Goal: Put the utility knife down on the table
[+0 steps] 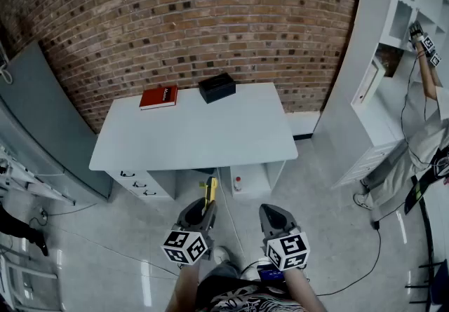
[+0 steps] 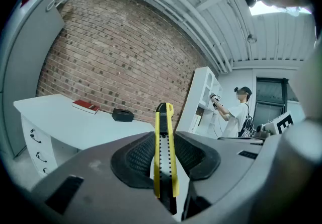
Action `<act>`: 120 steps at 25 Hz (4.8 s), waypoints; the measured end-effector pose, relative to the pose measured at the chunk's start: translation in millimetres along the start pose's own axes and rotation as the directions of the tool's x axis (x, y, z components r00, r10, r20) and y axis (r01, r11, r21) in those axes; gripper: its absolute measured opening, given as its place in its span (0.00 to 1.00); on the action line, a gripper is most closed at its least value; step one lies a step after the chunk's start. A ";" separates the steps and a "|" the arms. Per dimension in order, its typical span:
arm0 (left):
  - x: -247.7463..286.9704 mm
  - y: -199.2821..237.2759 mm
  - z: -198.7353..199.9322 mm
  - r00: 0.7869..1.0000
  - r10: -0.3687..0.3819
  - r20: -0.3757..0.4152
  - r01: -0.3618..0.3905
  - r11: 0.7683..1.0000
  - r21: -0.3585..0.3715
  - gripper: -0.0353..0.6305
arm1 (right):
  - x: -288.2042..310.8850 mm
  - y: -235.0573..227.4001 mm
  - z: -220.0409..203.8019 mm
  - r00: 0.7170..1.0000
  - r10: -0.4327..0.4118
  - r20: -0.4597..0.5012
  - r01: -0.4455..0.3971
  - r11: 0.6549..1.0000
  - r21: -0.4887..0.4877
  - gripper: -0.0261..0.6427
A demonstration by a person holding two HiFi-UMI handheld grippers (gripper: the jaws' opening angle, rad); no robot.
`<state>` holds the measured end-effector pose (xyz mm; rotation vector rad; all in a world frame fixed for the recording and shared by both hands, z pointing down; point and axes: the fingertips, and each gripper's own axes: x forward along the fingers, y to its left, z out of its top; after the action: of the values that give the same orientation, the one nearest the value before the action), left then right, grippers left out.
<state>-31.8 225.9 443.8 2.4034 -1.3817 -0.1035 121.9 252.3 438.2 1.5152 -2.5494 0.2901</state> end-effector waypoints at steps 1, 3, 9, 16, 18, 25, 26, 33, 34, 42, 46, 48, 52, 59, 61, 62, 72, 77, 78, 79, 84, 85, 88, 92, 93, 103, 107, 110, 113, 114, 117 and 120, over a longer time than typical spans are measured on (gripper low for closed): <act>-1.7 -1.6 0.2 1.000 0.004 0.001 -0.004 1.000 0.004 0.24 | -2.1 -0.4 0.4 1.000 0.000 0.002 0.000 1.000 -0.003 0.04; -5.7 -4.2 0.1 1.000 0.011 0.001 -0.011 1.000 0.008 0.24 | -6.3 -0.4 0.1 1.000 0.001 0.003 -0.001 1.000 -0.007 0.04; -20.2 -4.5 6.8 0.999 0.034 0.028 -0.035 0.999 0.011 0.24 | -10.7 5.7 2.3 1.000 0.021 0.016 -0.021 1.000 -0.020 0.04; -26.7 3.1 9.2 0.998 0.057 0.035 -0.058 0.998 0.014 0.24 | -3.0 12.1 3.8 0.997 0.055 0.055 -0.057 0.998 0.028 0.04; -21.1 7.3 7.5 0.998 0.062 0.027 -0.062 0.998 0.013 0.24 | 4.6 7.6 0.3 0.998 0.055 0.044 -0.056 0.998 0.029 0.04; 34.9 44.4 14.0 0.999 0.054 0.001 -0.054 0.999 0.004 0.24 | 62.2 -22.7 2.8 0.997 0.073 0.033 -0.076 0.993 0.093 0.04; 48.2 54.0 16.0 0.999 0.054 0.000 -0.054 0.999 0.003 0.24 | 76.8 -30.2 2.3 0.997 0.068 0.028 -0.071 0.993 0.098 0.04; 153.5 138.3 51.3 0.999 0.029 -0.022 -0.029 1.000 -0.003 0.24 | 209.6 -81.9 25.8 1.000 0.014 -0.014 -0.012 0.993 0.116 0.04; 167.2 151.1 57.6 0.999 0.026 -0.031 -0.026 1.000 0.006 0.24 | 228.9 -87.9 32.4 1.000 0.008 -0.018 -0.006 0.993 0.118 0.04; 250.2 254.3 100.8 0.998 0.024 -0.053 -0.025 1.000 -0.011 0.24 | 351.5 -111.6 69.0 0.999 -0.025 -0.032 0.030 0.989 0.147 0.04; 272.8 276.3 96.2 0.997 0.009 -0.076 -0.012 0.999 -0.044 0.24 | 372.6 -115.6 72.2 0.999 -0.024 -0.023 0.028 0.973 0.228 0.04; 282.1 280.2 91.8 0.996 -0.002 -0.089 -0.003 0.998 -0.055 0.24 | 377.0 -120.3 70.4 0.999 -0.036 -0.033 0.043 0.973 0.227 0.04; 297.2 283.4 91.9 0.996 -0.017 -0.087 0.012 0.999 -0.053 0.24 | 380.0 -127.1 67.9 0.997 -0.057 -0.045 0.066 0.974 0.215 0.04; 316.1 279.5 88.9 0.994 -0.046 -0.097 0.041 0.998 -0.048 0.24 | 378.7 -137.0 61.8 0.994 -0.085 -0.061 0.095 0.980 0.175 0.04; 320.2 277.9 85.1 0.993 -0.045 -0.110 0.040 0.998 -0.049 0.24 | 378.7 -140.6 60.0 0.993 -0.089 -0.071 0.100 0.980 0.169 0.04; 321.5 276.5 83.2 0.992 -0.046 -0.117 0.041 0.998 -0.051 0.24 | 378.0 -142.3 59.4 0.993 -0.092 -0.075 0.103 0.980 0.168 0.04; 321.8 268.1 46.8 0.982 -0.036 -0.187 0.022 0.997 -0.078 0.24 | 370.9 -152.5 30.3 0.985 -0.084 -0.149 0.109 0.980 0.169 0.04; 325.4 271.9 30.3 0.975 -0.023 -0.220 0.005 0.997 -0.083 0.24 | 375.7 -156.8 18.0 0.981 -0.074 -0.181 0.105 0.980 0.170 0.04; 326.5 272.8 26.6 0.974 -0.020 -0.227 0.001 0.996 -0.084 0.24 | 376.8 -157.5 15.4 0.980 -0.070 -0.187 0.103 0.980 0.168 0.04; 327.3 273.3 22.7 0.972 -0.018 -0.234 -0.002 0.996 -0.085 0.24 | 377.3 -158.2 12.6 0.979 -0.067 -0.195 0.101 0.981 0.168 0.04; 331.7 273.7 1.7 0.960 -0.006 -0.279 -0.019 0.996 -0.087 0.24 | 378.0 -164.5 -3.9 0.970 -0.056 -0.239 0.097 0.981 0.166 0.04; 333.8 274.0 -2.9 0.958 -0.005 -0.288 -0.021 0.996 -0.086 0.24 | 379.1 -166.8 -7.3 0.968 -0.055 -0.246 0.097 0.982 0.164 0.04; 339.8 274.9 -17.6 0.947 0.003 -0.321 -0.029 0.996 -0.078 0.24 | 382.3 -172.9 -17.4 0.962 -0.048 -0.269 0.096 0.981 0.167 0.04; 343.3 274.3 -38.1 0.926 0.006 -0.377 -0.034 0.997 -0.065 0.24 | 381.9 -177.6 -28.0 0.952 -0.044 -0.302 0.103 0.978 0.183 0.04; 344.8 274.1 -43.4 0.921 0.007 -0.390 -0.032 0.998 -0.058 0.24 | 382.1 -179.5 -30.9 0.950 -0.043 -0.309 0.105 0.977 0.184 0.04; 356.1 280.1 -93.0 0.860 0.029 -0.510 -0.041 0.999 -0.013 0.24 | 389.0 -193.9 -52.5 0.932 -0.023 -0.363 0.110 0.969 0.221 0.04; 360.6 283.5 -106.4 0.838 0.035 -0.544 -0.048 0.999 -0.010 0.24 | 396.5 -197.7 -59.6 0.925 -0.004 -0.379 0.097 0.969 0.226 0.04; 362.6 285.3 -115.7 0.816 0.048 -0.576 -0.049 0.999 0.014 0.24 | 400.2 -198.3 -65.3 0.920 0.008 -0.393 0.091 0.968 0.233 0.04; 364.8 286.9 -124.5 0.792 0.063 -0.607 -0.044 0.998 0.046 0.24 | 403.0 -198.2 -69.9 0.915 0.022 -0.403 0.083 0.967 0.241 0.04; 365.7 287.4 -126.6 0.786 0.066 -0.614 -0.045 0.998 0.050 0.24 | 403.3 -198.5 -71.6 0.913 0.025 -0.407 0.082 0.966 0.244 0.04; 367.9 287.4 -130.4 0.774 0.070 -0.629 -0.043 0.997 0.058 0.24 | 403.3 -201.5 -74.9 0.908 0.028 -0.418 0.086 0.964 0.250 0.04; 368.1 284.8 -134.7 0.758 0.079 -0.648 -0.026 0.995 0.092 0.24 | 402.2 -205.3 -76.6 0.907 0.025 -0.420 0.091 0.963 0.255 0.04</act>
<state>-42.5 -178.2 710.9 2.1242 -1.1112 0.7536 115.2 -166.0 624.5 1.3873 -2.2021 0.8885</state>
